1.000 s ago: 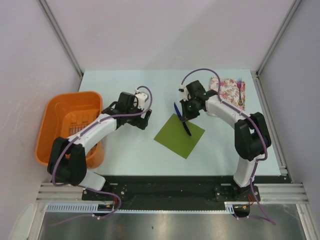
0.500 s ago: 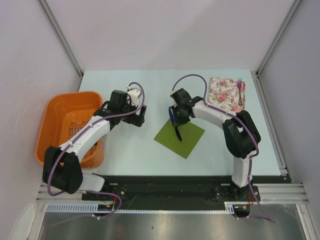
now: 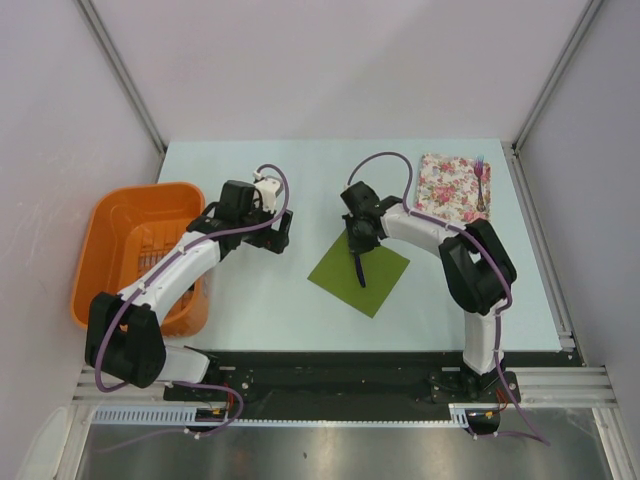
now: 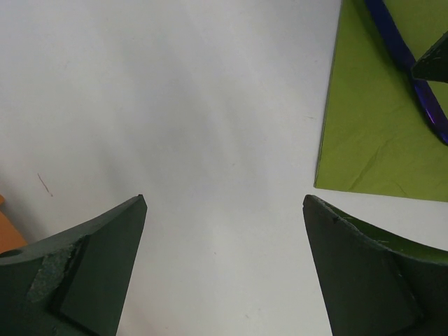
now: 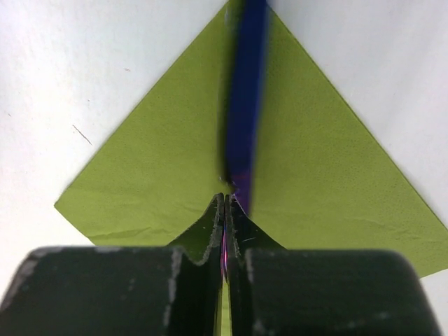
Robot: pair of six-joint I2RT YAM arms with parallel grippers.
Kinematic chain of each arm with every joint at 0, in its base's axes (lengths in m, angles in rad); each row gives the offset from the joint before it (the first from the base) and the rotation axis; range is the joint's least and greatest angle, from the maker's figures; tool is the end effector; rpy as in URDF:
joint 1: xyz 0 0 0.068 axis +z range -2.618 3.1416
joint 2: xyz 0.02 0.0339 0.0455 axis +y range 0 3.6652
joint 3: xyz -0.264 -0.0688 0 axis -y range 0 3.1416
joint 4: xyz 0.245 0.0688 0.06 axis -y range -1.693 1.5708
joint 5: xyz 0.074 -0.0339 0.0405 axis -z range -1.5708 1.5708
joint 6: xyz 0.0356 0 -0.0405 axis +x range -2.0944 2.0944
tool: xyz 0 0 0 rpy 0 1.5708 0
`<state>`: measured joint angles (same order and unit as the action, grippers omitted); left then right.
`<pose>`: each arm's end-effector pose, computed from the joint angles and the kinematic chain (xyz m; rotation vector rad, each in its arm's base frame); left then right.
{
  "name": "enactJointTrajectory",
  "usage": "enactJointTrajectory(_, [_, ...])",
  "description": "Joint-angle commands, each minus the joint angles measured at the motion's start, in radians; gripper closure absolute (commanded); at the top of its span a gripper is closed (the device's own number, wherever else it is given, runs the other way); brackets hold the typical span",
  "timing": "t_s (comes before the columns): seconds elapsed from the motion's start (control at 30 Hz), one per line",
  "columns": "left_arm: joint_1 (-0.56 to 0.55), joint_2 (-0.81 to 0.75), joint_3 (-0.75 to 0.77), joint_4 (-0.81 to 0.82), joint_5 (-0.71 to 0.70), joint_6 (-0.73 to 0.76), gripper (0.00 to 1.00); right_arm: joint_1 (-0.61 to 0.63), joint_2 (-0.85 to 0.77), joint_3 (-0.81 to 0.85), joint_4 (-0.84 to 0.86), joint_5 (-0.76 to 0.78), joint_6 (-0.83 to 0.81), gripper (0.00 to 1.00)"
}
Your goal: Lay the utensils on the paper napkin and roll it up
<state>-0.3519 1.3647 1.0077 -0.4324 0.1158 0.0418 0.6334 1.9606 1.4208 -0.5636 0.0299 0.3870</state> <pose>0.2741 -0.1050 0.2649 0.5193 2.3144 -0.2866 0.3317 0.2422 0.1854 -0.3230 2.6864 0.2792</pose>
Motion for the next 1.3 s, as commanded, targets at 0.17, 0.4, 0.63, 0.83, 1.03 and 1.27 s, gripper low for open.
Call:
enactJointTrajectory(0.17, [0.008,-0.012,-0.015,0.015,0.025,-0.016,0.01,0.009,0.027,-0.017,0.034,0.016,0.021,1.00])
enactJointTrajectory(0.4, [0.008,-0.022,-0.023,0.018,0.067,-0.007,0.00,0.008,-0.032,-0.016,0.034,-0.007,0.003,0.75])
enactJointTrajectory(0.63, [-0.030,-0.006,-0.052,0.017,0.192,0.010,0.07,-0.073,-0.172,-0.048,0.025,-0.120,-0.074,0.67])
enactJointTrajectory(0.83, [-0.081,0.060,-0.054,0.030,0.260,-0.002,0.12,-0.237,-0.235,-0.120,0.027,-0.177,-0.227,0.65])
enactJointTrajectory(1.03, [-0.082,0.062,-0.026,0.046,0.249,-0.002,0.10,-0.539,-0.122,0.056,-0.042,-0.245,-0.384,0.42])
enactJointTrajectory(1.27, [-0.082,0.056,-0.008,0.057,0.219,0.015,0.08,-0.782,0.079,0.286,-0.022,-0.251,-0.484,0.25])
